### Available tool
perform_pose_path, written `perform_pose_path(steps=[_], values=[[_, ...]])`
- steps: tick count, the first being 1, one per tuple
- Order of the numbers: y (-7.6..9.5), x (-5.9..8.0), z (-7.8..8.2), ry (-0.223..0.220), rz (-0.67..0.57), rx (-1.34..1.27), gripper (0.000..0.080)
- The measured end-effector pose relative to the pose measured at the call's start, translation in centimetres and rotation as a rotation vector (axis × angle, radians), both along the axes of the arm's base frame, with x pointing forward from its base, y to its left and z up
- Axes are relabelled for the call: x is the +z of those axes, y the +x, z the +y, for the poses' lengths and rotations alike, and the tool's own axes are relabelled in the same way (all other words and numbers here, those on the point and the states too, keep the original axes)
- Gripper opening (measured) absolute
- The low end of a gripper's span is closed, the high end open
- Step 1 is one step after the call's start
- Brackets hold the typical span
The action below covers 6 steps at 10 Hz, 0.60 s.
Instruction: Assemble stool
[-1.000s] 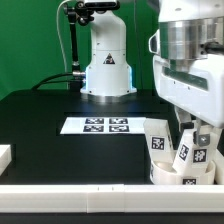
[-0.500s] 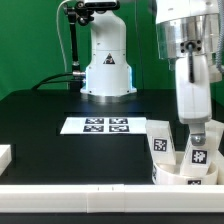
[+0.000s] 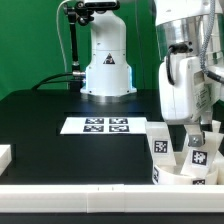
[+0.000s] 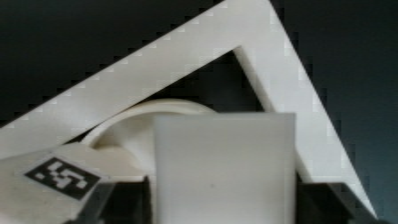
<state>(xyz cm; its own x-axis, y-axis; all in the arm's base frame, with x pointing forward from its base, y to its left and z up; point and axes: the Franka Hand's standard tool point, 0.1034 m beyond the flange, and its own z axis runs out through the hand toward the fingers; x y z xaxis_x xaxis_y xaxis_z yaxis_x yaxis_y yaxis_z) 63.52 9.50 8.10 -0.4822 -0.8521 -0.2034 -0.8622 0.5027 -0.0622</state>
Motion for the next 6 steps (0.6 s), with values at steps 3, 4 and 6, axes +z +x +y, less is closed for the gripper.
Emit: perform_pose_path(steps=[3,4,6], values=[[0.7,2.7,1.4,0.019,0.008,0.113,0.0633],[0.8,2.9,1.4,0.009,-0.008,0.189,0.0633],[0.7,2.6,1.3,-0.013,-0.028,0.329,0.0646]])
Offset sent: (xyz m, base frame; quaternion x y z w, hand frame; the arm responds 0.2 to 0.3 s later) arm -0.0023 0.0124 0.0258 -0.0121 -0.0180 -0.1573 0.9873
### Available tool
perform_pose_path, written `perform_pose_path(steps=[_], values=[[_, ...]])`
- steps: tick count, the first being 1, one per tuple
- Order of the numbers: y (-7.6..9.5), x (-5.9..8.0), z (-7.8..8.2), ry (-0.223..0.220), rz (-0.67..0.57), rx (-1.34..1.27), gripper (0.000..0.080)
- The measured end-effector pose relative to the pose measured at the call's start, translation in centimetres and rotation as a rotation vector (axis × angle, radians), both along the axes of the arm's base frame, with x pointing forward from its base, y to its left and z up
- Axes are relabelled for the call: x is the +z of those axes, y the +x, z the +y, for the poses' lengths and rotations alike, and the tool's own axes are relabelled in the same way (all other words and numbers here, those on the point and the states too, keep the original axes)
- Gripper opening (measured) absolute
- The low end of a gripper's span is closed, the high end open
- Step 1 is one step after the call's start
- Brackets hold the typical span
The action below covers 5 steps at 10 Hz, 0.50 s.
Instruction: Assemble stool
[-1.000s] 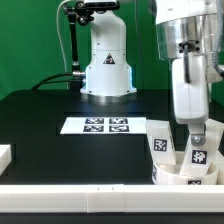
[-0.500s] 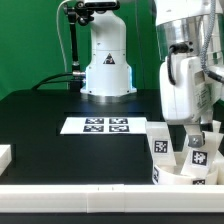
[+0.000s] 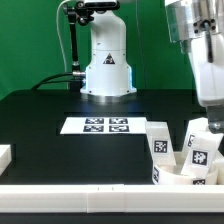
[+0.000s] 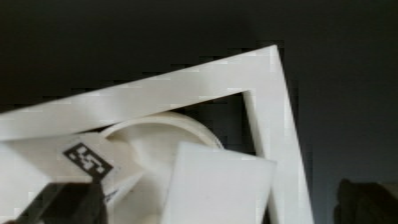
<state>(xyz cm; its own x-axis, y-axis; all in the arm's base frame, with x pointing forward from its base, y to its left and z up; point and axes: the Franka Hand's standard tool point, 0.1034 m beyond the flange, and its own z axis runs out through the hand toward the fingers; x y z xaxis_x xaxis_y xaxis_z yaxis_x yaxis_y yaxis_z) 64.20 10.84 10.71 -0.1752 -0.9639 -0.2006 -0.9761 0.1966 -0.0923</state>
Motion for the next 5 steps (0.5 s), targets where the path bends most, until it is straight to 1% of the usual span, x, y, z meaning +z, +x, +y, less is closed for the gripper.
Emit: perform_pose_path(steps=[1,2,3,4,5], values=[[-0.15,-0.21,0.03,-0.017,-0.005,0.098,0.0649],[-0.45,-0.54,0.17,-0.048,0.012,0.229,0.0649],[-0.36,-0.26,0.17,-0.098,0.018,0.448,0.0649],[-0.25,-0.13,0.22,-0.124,0.002,0.612,0.0649],[-0.41,-0.19,0.4,-0.128,-0.008,0.725,0.0649]])
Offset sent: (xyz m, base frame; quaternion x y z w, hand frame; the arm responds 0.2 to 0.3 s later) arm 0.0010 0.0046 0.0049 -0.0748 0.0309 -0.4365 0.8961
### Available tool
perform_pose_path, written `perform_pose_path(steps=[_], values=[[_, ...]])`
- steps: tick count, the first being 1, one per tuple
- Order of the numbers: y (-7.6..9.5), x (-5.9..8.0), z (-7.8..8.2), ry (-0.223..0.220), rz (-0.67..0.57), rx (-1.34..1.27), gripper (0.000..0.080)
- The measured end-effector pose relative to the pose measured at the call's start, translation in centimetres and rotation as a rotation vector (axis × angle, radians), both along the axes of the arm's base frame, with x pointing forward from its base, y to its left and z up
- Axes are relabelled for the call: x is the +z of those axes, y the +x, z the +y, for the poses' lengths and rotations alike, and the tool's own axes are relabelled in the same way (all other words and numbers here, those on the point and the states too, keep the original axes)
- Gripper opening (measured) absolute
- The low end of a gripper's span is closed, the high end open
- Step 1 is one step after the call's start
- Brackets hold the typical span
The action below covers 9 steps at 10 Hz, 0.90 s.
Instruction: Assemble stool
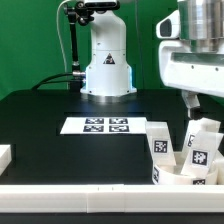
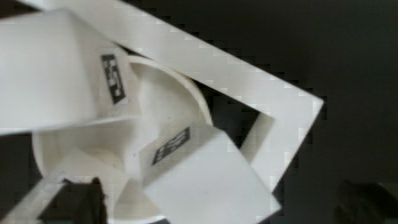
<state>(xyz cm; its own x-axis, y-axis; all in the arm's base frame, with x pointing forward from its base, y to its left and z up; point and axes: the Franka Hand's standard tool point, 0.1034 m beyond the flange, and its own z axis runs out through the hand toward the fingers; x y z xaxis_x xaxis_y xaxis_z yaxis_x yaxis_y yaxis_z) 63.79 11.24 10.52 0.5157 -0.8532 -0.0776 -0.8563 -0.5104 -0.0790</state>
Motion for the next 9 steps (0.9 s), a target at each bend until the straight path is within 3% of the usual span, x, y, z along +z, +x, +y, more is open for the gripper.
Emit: perform_pose_path(steps=[5,7,9], values=[[-0.24,-0.11,-0.17,-0.016,-0.016,0.379,0.0649],[-0.26,-0.07,-0.43,-0.044,-0.034,0.665,0.0649],[-0.2,-0.05,-0.65,-0.045,-0.054,0.904,0.0649]])
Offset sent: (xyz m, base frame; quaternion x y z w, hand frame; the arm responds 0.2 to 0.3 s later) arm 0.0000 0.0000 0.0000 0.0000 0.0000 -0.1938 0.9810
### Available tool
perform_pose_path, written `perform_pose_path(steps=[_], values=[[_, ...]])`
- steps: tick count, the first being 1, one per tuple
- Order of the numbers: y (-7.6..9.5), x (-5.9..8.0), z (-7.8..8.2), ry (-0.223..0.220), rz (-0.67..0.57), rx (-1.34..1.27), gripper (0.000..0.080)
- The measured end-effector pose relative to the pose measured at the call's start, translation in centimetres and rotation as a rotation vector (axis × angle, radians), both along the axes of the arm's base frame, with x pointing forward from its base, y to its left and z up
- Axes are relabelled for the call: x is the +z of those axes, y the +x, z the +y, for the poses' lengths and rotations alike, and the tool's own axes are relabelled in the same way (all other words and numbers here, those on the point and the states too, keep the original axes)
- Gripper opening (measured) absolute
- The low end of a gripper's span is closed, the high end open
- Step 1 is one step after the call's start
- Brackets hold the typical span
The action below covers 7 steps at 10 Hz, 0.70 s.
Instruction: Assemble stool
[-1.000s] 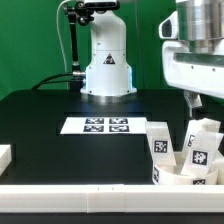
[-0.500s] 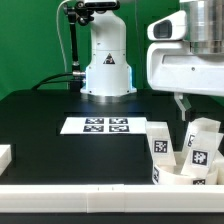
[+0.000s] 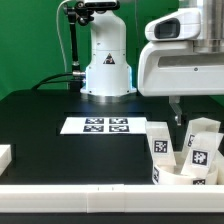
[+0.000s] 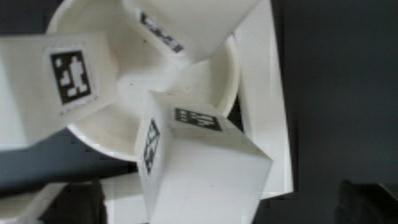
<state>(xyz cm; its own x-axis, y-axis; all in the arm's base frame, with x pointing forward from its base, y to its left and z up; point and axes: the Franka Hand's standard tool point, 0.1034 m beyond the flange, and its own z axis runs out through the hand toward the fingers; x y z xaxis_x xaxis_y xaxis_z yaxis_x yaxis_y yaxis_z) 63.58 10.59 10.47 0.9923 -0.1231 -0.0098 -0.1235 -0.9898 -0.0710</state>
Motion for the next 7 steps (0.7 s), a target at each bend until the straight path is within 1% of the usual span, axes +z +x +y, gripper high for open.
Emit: perform_pose_path(steps=[2,5,7], values=[[-0.16,-0.26,0.12,-0.013,-0.009,0.23,0.0649],[-0.09,-0.28,-0.43,-0.03,-0.019,0.405,0.0649],[0.3,-0.43,-0.49,-0.06,-0.042,0.575,0.0649]])
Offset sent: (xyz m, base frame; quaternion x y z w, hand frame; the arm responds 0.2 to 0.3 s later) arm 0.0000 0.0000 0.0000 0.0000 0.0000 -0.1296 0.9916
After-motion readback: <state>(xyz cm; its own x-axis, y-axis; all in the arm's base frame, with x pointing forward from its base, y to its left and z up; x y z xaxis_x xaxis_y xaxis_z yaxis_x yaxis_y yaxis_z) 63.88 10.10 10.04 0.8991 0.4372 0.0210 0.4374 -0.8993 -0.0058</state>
